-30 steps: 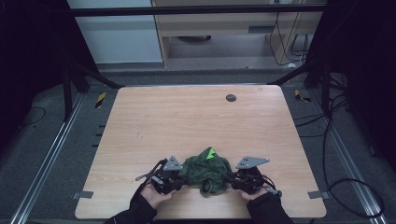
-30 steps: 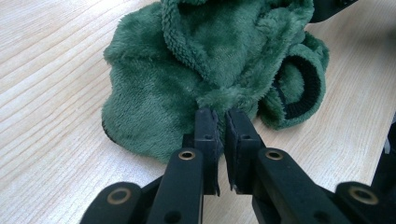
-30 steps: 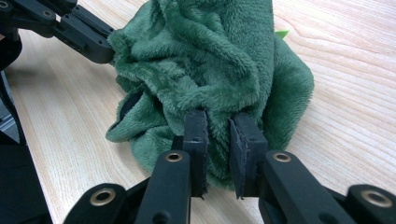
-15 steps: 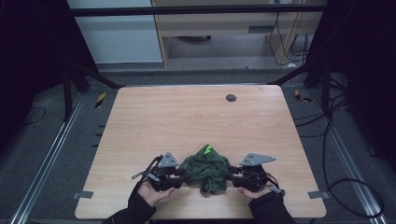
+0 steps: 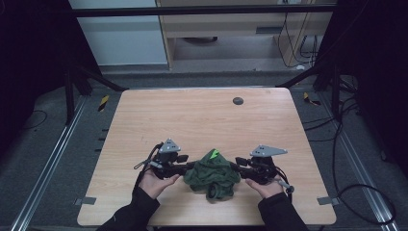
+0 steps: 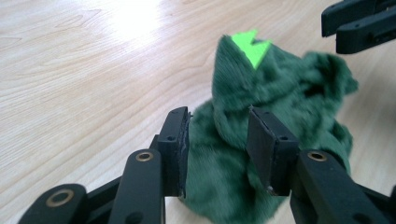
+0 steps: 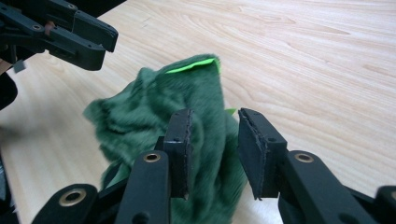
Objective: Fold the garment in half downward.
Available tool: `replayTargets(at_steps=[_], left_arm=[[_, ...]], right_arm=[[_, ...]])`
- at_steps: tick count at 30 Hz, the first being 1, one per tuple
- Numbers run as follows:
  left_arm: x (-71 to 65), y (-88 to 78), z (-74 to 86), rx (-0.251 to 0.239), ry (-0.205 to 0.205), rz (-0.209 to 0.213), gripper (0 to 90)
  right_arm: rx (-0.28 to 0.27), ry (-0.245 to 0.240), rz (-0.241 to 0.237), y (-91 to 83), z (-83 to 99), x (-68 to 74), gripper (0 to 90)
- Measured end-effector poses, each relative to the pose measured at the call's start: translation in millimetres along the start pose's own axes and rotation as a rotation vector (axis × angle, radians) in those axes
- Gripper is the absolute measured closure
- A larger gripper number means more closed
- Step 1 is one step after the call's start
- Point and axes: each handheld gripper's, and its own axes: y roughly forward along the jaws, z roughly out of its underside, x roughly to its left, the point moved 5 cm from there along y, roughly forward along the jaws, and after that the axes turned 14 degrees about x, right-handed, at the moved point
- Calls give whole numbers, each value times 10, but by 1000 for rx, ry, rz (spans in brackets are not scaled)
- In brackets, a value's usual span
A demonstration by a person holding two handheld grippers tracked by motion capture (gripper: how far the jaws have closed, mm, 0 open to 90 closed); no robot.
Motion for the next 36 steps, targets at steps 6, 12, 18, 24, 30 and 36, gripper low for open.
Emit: replayTargets(at_steps=[6, 12, 18, 24, 30, 36], left_arm=[[18, 124, -158, 3, -1, 5, 591], [18, 291, -162, 47, 2, 24, 599], [-9, 430, -85, 101, 17, 46, 649], [-31, 468, -46, 116, 22, 66, 733], [-44, 467, -34, 116, 27, 79, 858], [-75, 404, -40, 101, 38, 85, 875]], right_arm=[[6, 8, 2, 128, -150, -38, 644], [39, 5, -20, 273, -169, -23, 637], [85, -1, -38, 358, -63, 1, 647], [104, 9, -53, 370, -12, 11, 713], [115, 0, -64, 402, -4, 15, 823], [108, 0, -67, 373, -14, 25, 885]])
